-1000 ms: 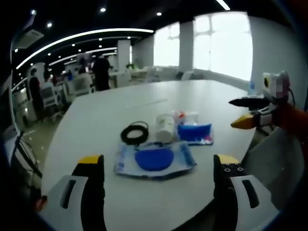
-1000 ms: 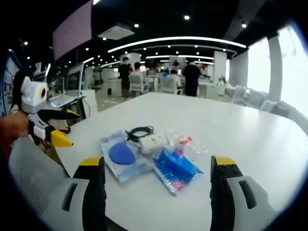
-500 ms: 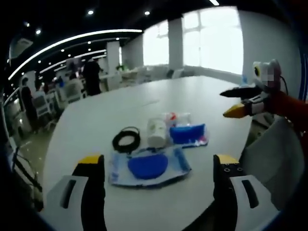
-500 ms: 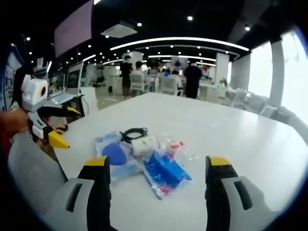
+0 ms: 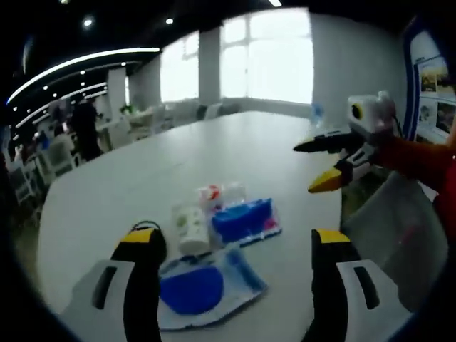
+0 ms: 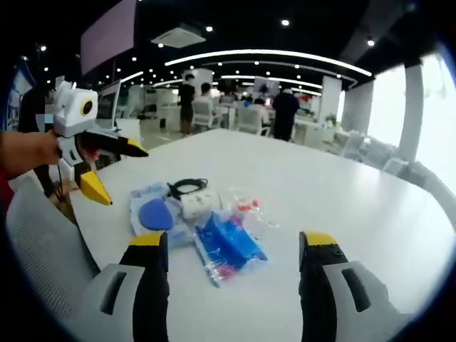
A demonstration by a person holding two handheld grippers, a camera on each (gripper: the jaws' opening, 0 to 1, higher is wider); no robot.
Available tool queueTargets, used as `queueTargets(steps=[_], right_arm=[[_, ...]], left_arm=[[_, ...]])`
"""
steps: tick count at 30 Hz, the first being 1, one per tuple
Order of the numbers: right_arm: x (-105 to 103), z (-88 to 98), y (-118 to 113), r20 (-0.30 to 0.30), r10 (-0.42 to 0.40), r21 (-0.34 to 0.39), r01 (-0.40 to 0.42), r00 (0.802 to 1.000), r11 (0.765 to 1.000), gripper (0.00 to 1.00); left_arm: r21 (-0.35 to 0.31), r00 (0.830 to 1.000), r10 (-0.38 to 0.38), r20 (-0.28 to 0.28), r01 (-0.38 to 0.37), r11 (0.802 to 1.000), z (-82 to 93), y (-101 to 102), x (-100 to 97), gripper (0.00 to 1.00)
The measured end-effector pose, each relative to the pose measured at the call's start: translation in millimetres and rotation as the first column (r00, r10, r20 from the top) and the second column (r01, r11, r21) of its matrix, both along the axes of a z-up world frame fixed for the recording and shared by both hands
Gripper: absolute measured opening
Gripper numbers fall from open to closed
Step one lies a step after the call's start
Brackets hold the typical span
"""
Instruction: Arrange the tabletop items into an orderly group along one side of the table until the central work area is clear of visible clutter.
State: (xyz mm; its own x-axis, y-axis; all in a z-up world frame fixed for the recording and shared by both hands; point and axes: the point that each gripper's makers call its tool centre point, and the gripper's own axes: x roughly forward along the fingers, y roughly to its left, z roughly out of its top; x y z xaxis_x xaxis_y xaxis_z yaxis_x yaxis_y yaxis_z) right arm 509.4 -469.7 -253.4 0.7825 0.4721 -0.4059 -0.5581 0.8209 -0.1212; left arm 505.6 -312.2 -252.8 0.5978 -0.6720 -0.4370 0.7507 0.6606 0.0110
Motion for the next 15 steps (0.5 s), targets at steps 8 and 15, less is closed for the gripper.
queueTargets(steps=[8, 15], right_arm=[[4.9, -5.0, 1.0, -0.013, 0.012, -0.003, -0.012, 1.0, 1.0, 0.71], [9.7, -11.9, 0.6, -0.033, 0.027, -0.017, -0.027, 0.999, 0.999, 0.66]], left_arm=[[0.004, 0.997, -0.082, 0.011, 0.082, 0.997, -5.9, -22.2, 20.6, 0.78], [0.059, 0.988, -0.152, 0.007, 0.152, 0.987, -25.4, -38.1, 33.4, 0.72]])
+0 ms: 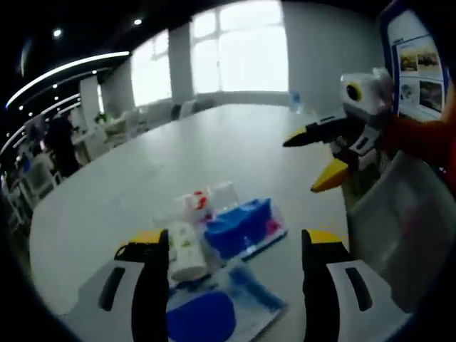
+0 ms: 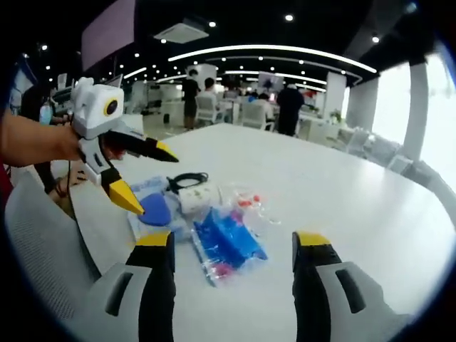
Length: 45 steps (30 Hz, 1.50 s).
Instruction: Arrange the tabletop items into an orderly group along one side of the table until the central work area is clear of visible clutter.
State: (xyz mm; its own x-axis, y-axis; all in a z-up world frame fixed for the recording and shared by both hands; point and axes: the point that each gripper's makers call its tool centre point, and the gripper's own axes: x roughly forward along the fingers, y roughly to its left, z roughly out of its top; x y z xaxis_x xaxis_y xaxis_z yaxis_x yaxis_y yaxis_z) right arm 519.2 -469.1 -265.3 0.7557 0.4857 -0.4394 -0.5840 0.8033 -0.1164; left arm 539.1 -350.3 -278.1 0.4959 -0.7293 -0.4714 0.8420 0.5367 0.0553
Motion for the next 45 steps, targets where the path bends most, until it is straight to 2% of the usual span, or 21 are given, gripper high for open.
queueTargets(steps=[22, 30, 40, 45], right_arm=[[19.6, -30.4, 3.2, -0.07, 0.073, -0.062, -0.077, 0.995, 0.995, 0.55], [24.9, -45.0, 4.0, -0.101, 0.091, -0.083, -0.099, 0.991, 0.992, 0.52], [30.7, -62.8, 8.0, -0.142, 0.134, -0.125, -0.152, 0.981, 0.981, 0.47], [35.6, -68.3, 12.0, -0.153, 0.156, -0.144, -0.178, 0.976, 0.974, 0.46]], left_arm=[[0.083, 0.997, -0.074, -0.023, 0.076, 0.994, -38.4, -23.2, 34.7, 0.58], [0.139, 0.991, -0.13, -0.033, 0.133, 0.981, -56.7, -30.1, 40.8, 0.55], [0.187, 0.981, -0.194, -0.025, 0.195, 0.963, -63.9, -40.3, 50.2, 0.5], [0.246, 0.971, -0.238, -0.013, 0.234, 0.941, -69.0, -41.2, 54.8, 0.52]])
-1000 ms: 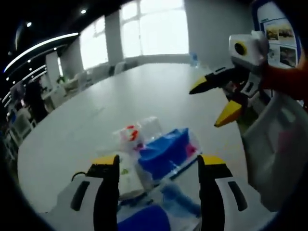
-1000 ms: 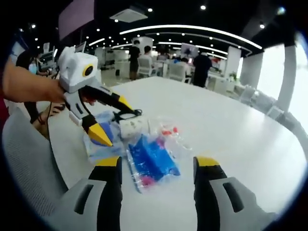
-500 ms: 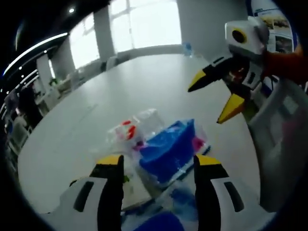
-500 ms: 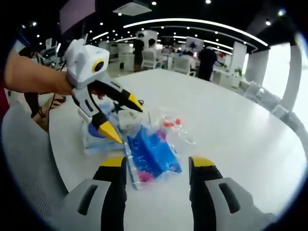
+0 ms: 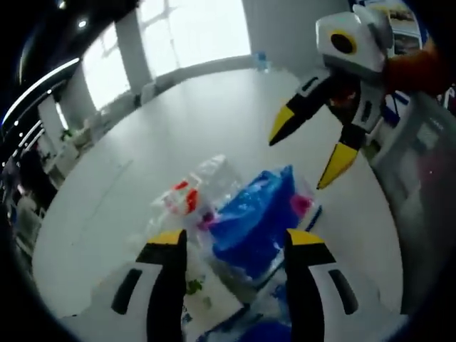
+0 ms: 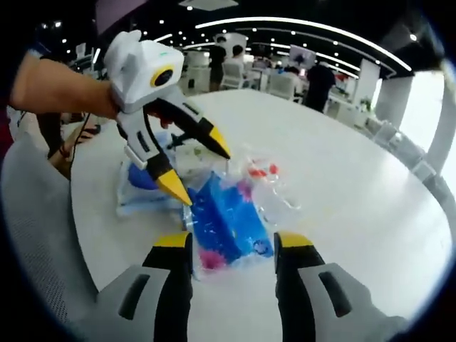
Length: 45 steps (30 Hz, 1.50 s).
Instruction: Arrange the tabletop items into an orderly group along one side of the table until the central work area is clear of visible clutter.
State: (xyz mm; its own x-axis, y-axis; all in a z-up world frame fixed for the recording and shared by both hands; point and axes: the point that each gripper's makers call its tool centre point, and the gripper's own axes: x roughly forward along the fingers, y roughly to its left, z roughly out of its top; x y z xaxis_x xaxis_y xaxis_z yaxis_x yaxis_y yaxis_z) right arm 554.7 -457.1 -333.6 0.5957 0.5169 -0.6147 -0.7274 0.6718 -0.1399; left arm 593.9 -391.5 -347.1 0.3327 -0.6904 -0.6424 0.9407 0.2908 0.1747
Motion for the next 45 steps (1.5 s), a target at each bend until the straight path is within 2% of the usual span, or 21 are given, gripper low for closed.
queueTargets(steps=[2, 8, 13, 15, 20, 24, 27, 29, 45], right_arm=[[2.2, -2.3, 1.6, -0.006, 0.009, -0.002, -0.009, 1.0, 1.0, 0.45], [5.1, -10.0, 5.3, -0.022, 0.029, -0.012, -0.029, 0.999, 0.999, 0.43], [5.9, -15.8, 4.6, -0.034, 0.038, -0.022, -0.039, 0.999, 0.999, 0.4], [6.2, -17.3, 4.0, -0.041, 0.037, -0.02, -0.038, 0.998, 0.999, 0.39], [6.4, -20.5, 4.3, -0.051, 0.038, -0.02, -0.039, 0.998, 0.999, 0.38], [6.2, -24.5, 5.6, -0.061, 0.043, -0.025, -0.044, 0.997, 0.999, 0.37], [5.8, -27.2, 5.1, -0.068, 0.046, -0.03, -0.048, 0.997, 0.998, 0.35], [5.5, -28.4, 4.1, -0.07, 0.046, -0.034, -0.049, 0.996, 0.998, 0.35], [5.8, -37.7, -0.3, -0.079, 0.072, -0.076, -0.078, 0.994, 0.994, 0.2]], left_arm=[[0.011, 1.0, -0.021, -0.01, 0.022, 1.0, -2.0, -2.1, -0.6, 0.51], [0.054, 0.995, -0.095, 0.006, 0.095, 0.994, -3.4, -9.8, -2.1, 0.49], [0.092, 0.99, -0.144, 0.004, 0.143, 0.985, -10.0, -12.8, -2.3, 0.43], [0.101, 0.986, -0.164, 0.02, 0.161, 0.982, -9.6, -13.9, -1.3, 0.39], [0.118, 0.982, -0.191, 0.003, 0.19, 0.975, -15.0, -15.1, -1.8, 0.36], [0.132, 0.976, -0.216, -0.007, 0.215, 0.968, -19.4, -13.8, -3.7, 0.28], [0.138, 0.97, -0.241, -0.002, 0.239, 0.961, -20.1, -14.6, -5.2, 0.17], [0.152, 0.966, -0.257, 0.01, 0.253, 0.955, -21.6, -15.0, -5.3, 0.17], [0.155, 0.967, -0.256, -0.005, 0.254, 0.955, -23.7, -16.3, -7.2, 0.1]])
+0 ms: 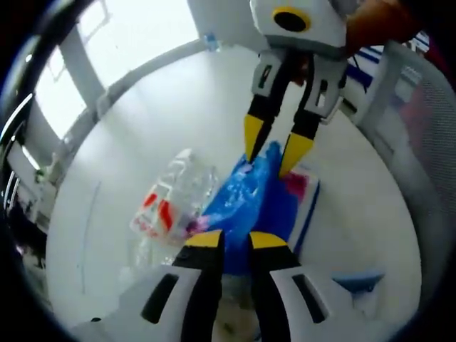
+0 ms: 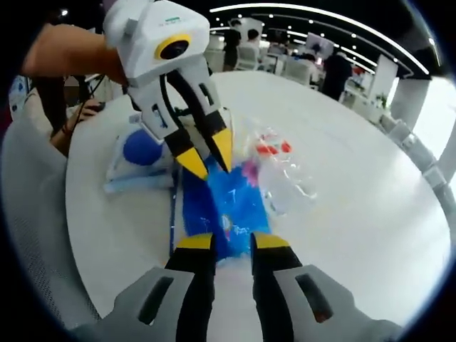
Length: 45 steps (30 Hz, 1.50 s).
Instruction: Arrange the tabletop items into an orderly group along one side of the table until the central work area is clear of visible clutter.
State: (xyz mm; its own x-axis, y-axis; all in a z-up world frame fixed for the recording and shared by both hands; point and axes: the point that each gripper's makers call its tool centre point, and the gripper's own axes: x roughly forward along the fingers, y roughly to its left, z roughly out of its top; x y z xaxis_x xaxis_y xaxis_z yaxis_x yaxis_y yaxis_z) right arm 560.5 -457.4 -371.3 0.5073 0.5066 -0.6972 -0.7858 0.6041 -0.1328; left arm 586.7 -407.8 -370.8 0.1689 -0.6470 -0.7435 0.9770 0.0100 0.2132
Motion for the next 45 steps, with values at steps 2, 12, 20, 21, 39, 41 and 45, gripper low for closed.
queueTargets(steps=[2, 12, 20, 21, 39, 41, 45], right_arm=[[0.2, -0.9, -0.7, -0.003, -0.001, 0.0, 0.001, 1.0, 1.0, 0.17], [-2.0, -1.4, -1.9, -0.004, 0.027, -0.006, -0.027, 1.0, 1.0, 0.02], [-1.2, 2.9, -8.6, 0.005, 0.037, -0.009, -0.037, 0.999, 0.999, 0.02], [-0.5, 4.1, -11.2, 0.009, 0.036, -0.009, -0.036, 0.999, 0.999, 0.02], [5.8, 37.4, -56.4, 0.088, -0.015, -0.016, 0.017, 0.996, 1.0, 0.02], [6.6, 42.0, -64.3, 0.102, -0.021, -0.026, 0.024, 0.995, 0.999, 0.02], [7.5, 49.6, -78.4, 0.126, -0.023, -0.045, 0.029, 0.992, 0.999, 0.02]], left_arm=[[0.0, 1.0, 0.002, 0.001, -0.002, 1.0, -0.2, -0.1, 0.6, 0.09], [-0.007, 1.0, 0.013, -0.012, -0.013, 1.0, -0.1, -2.4, 0.9, 0.04], [-0.01, 1.0, 0.003, -0.02, -0.004, 1.0, 1.0, -6.3, -3.0, 0.0], [-0.013, 1.0, 0.002, -0.022, -0.002, 1.0, 1.9, -7.8, -4.0, 0.0], [-0.105, 0.999, 0.047, -0.026, -0.05, 0.993, 32.3, -49.6, -6.5, 0.0], [-0.117, 0.998, 0.052, -0.019, -0.054, 0.992, 36.9, -57.6, -6.3, 0.0], [-0.127, 0.999, 0.052, -0.011, -0.053, 0.991, 41.6, -71.9, -6.6, 0.0]])
